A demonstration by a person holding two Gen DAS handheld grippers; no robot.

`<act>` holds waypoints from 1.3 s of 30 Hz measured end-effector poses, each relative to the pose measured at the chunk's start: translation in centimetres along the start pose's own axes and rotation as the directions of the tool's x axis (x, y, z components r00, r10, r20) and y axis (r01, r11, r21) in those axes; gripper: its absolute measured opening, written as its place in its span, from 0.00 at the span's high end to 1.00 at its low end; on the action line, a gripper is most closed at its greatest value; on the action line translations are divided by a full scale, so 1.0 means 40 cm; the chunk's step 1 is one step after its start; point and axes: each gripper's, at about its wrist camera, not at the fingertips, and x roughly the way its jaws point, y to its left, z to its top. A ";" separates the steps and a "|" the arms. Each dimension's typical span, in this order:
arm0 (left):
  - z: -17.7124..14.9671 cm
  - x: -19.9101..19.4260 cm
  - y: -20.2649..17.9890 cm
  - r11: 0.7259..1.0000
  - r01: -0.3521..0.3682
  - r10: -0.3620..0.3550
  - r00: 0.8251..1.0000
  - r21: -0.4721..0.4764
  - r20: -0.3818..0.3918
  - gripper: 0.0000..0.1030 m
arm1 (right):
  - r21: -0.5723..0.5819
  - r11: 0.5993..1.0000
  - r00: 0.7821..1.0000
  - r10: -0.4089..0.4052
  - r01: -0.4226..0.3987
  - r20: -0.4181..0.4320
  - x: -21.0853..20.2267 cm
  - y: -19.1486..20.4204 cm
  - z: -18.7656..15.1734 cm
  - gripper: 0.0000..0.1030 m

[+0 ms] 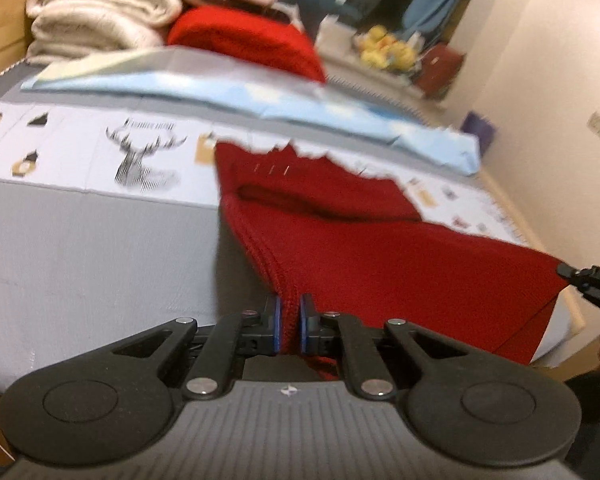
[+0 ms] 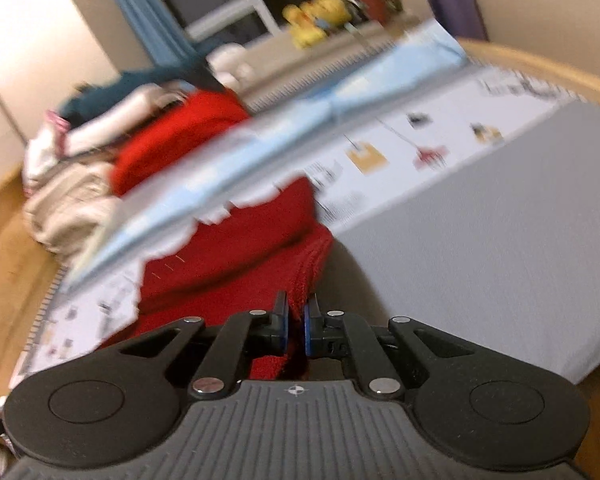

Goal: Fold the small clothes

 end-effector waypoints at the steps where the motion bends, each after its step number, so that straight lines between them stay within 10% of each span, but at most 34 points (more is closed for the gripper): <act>1: 0.006 -0.033 -0.004 1.000 0.010 -0.010 1.000 -0.005 0.004 0.92 | 0.000 1.000 1.000 0.020 -0.020 0.022 -0.038 0.005 0.009 0.94; 10: 0.085 -0.058 0.054 0.996 0.031 -0.035 0.999 -0.087 -0.034 0.92 | 0.091 0.994 0.993 0.043 -0.052 0.106 -0.235 -0.029 0.046 0.95; 16: 0.192 0.237 0.156 0.990 -0.058 0.042 0.992 -0.131 -0.123 0.91 | 0.105 0.992 0.997 -0.069 0.073 -0.036 0.035 -0.055 0.105 0.95; 20: 0.246 0.361 0.222 0.982 -0.130 0.131 0.991 -0.140 -0.008 0.90 | 0.103 0.982 0.986 -0.153 0.160 -0.071 0.231 -0.074 0.159 0.92; 22: 0.232 0.397 0.262 0.969 -0.123 0.123 0.992 -0.214 -0.011 0.73 | 0.092 0.973 0.977 -0.211 0.213 -0.034 0.297 -0.092 0.173 0.90; 25: 0.197 0.461 0.297 0.945 -0.147 0.103 0.981 -0.292 -0.163 0.71 | 0.127 0.951 0.958 -0.275 0.283 -0.078 0.373 -0.164 0.128 0.68; 29: 0.188 0.522 0.290 0.958 -0.122 0.060 0.970 -0.258 -0.236 0.56 | 0.234 0.944 0.958 -0.182 0.233 -0.221 0.427 -0.205 0.092 0.64; 39: 0.123 0.626 0.275 0.960 -0.180 0.081 0.912 -0.216 -0.401 0.58 | 0.008 0.964 0.887 -0.240 0.265 -0.394 0.547 -0.156 0.010 0.57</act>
